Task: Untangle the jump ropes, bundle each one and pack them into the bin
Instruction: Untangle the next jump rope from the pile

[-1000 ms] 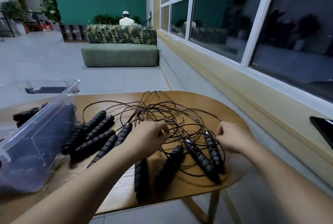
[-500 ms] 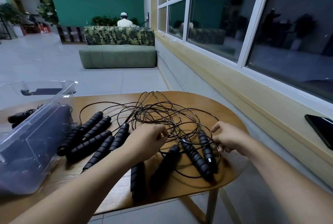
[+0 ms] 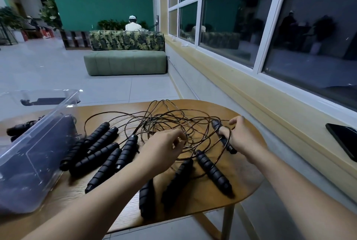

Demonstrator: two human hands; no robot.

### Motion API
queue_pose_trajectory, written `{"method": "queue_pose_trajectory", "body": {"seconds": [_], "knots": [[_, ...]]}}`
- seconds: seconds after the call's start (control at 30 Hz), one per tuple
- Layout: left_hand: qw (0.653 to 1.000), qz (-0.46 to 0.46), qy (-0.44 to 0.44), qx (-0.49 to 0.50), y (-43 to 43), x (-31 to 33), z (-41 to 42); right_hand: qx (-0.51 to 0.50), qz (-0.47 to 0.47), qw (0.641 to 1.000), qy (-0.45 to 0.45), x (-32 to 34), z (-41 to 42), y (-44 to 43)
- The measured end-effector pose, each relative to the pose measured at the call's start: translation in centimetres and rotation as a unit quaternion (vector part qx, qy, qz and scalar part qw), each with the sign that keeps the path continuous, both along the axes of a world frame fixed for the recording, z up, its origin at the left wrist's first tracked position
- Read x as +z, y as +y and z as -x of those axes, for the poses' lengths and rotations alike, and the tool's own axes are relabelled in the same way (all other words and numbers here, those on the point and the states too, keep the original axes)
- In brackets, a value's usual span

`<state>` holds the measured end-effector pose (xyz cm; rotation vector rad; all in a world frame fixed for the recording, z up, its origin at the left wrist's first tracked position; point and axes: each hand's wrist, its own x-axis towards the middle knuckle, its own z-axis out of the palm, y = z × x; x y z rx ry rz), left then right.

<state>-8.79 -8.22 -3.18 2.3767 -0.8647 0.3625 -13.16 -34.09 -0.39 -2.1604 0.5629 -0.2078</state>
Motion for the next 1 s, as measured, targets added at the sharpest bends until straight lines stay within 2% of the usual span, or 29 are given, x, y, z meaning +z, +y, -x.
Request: {"method": "queue_pose_trajectory", "body": {"seconds": [0.07, 0.23, 0.3, 0.4, 0.43, 0.57, 0.67, 0.83, 0.9, 1.0], "knots": [[0.999, 0.031, 0.012, -0.005, -0.1, 0.3, 0.1, -0.001, -0.045, 0.999, -0.028, 1.0, 0.4, 0.4], [0.992, 0.125, 0.028, 0.002, -0.4, 2.0, 0.2, 0.004, 0.091, 0.995, -0.042, 3.6, 1.7, -0.3], [0.984, 0.174, 0.034, 0.006, -0.8, 3.2, 0.3, 0.048, 0.114, 0.992, -0.006, 4.9, 2.4, -0.8], [0.975, 0.220, 0.032, -0.011, -1.6, 4.9, 0.5, 0.111, 0.205, 0.969, 0.088, 5.6, 3.4, -0.9], [0.974, 0.223, 0.038, -0.024, -1.9, 5.3, 0.7, 0.113, 0.226, 0.963, 0.096, 5.6, 3.4, -0.7], [0.973, 0.207, 0.047, -0.086, -3.7, 5.8, 1.6, 0.088, 0.250, 0.964, 0.015, 5.8, 3.5, 1.5], [0.971, 0.199, 0.026, -0.128, -4.7, 6.0, 2.5, 0.123, 0.234, 0.963, -0.044, 5.7, 3.6, 3.5], [0.973, 0.164, 0.034, -0.161, -4.7, 6.1, 2.8, 0.142, 0.263, 0.952, -0.071, 6.3, 4.4, 5.2], [0.984, 0.095, -0.035, -0.146, -4.3, 5.8, 2.3, 0.141, 0.260, 0.952, -0.074, 6.3, 4.3, 5.3], [0.987, -0.021, -0.144, -0.072, -3.8, 5.3, 1.4, 0.144, 0.253, 0.954, -0.075, 6.3, 4.2, 5.1]]}}
